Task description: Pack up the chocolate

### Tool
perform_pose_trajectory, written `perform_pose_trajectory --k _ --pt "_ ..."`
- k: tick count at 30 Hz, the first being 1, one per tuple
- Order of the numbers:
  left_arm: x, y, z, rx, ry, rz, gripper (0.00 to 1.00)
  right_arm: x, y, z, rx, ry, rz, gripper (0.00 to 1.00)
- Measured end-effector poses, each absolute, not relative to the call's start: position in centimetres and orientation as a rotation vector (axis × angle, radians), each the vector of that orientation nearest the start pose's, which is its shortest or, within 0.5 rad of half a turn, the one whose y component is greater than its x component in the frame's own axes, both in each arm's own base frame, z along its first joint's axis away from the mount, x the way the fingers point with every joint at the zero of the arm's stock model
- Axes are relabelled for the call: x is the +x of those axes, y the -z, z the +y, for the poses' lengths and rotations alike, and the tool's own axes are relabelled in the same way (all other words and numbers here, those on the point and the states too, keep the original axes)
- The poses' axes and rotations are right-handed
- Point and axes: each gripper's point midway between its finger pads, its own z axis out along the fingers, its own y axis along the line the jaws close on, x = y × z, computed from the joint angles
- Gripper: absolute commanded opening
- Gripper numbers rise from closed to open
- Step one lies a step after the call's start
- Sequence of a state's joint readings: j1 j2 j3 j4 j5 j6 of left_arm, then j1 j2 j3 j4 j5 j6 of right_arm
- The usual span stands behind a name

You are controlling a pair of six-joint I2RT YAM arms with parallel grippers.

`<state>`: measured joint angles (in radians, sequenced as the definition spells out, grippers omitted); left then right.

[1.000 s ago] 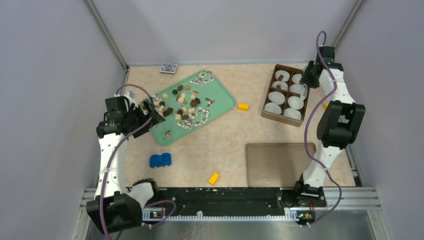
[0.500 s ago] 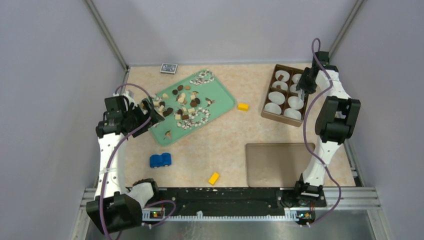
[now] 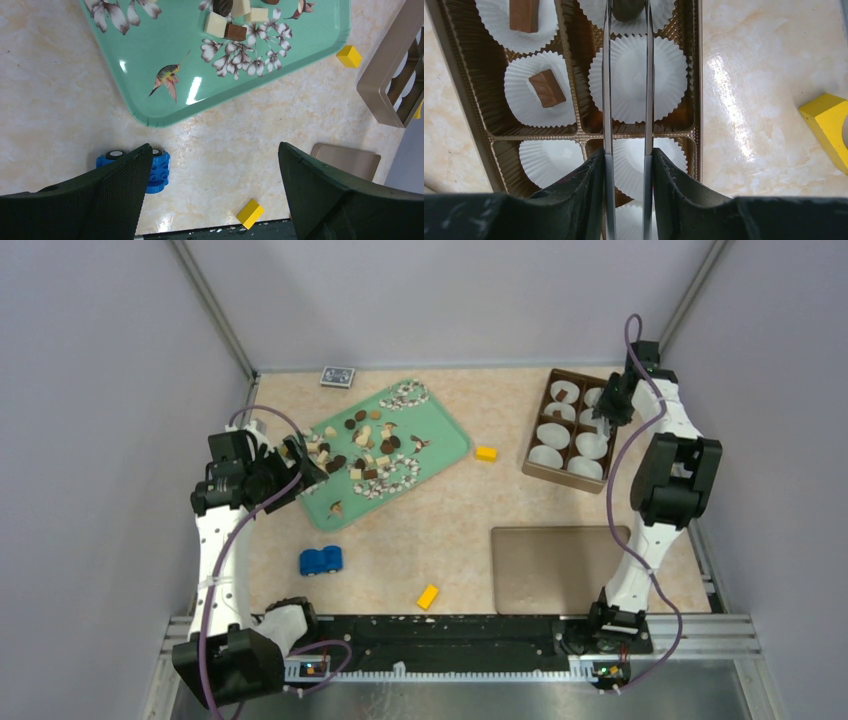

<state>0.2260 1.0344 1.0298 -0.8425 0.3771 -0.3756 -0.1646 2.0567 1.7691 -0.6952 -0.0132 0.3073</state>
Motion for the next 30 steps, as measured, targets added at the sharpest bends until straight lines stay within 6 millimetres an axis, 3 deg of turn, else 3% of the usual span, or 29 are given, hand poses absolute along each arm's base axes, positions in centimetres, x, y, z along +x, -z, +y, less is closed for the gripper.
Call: perform_pose_trajectory --k 4,12,18,22,24,26,30 --pt "26.6 -20.0 -2.0 -0.545 0.525 2.341 0.99 49.6 -12.2 -6.7 0.585 -0.074 2.452 0.29" --pt "26.5 -20.1 -2.1 -0.541 0.529 2.339 0.99 49.6 -18.5 -6.7 0.549 -0.084 2.305 0.26" --pt "26.4 -20.6 -2.1 -0.531 0.527 2.32 0.99 49.1 -18.2 -6.0 0.535 -0.123 2.312 0.14" --pt "26.3 -20.9 -2.1 -0.526 0.525 2.311 0.99 47.7 -17.6 -4.1 0.501 -0.169 2.348 0.12" --pt "26.2 -20.9 -2.1 -0.526 0.525 2.309 0.99 46.6 -18.0 -2.0 0.453 -0.192 2.355 0.12" --pt "26.2 -20.9 -2.1 -0.525 0.524 2.309 0.99 45.2 -18.9 1.8 0.35 -0.23 2.357 0.11" --pt "26.2 -20.9 -2.0 -0.526 0.516 2.309 0.99 42.0 -21.4 13.3 0.011 -0.374 2.322 0.11"
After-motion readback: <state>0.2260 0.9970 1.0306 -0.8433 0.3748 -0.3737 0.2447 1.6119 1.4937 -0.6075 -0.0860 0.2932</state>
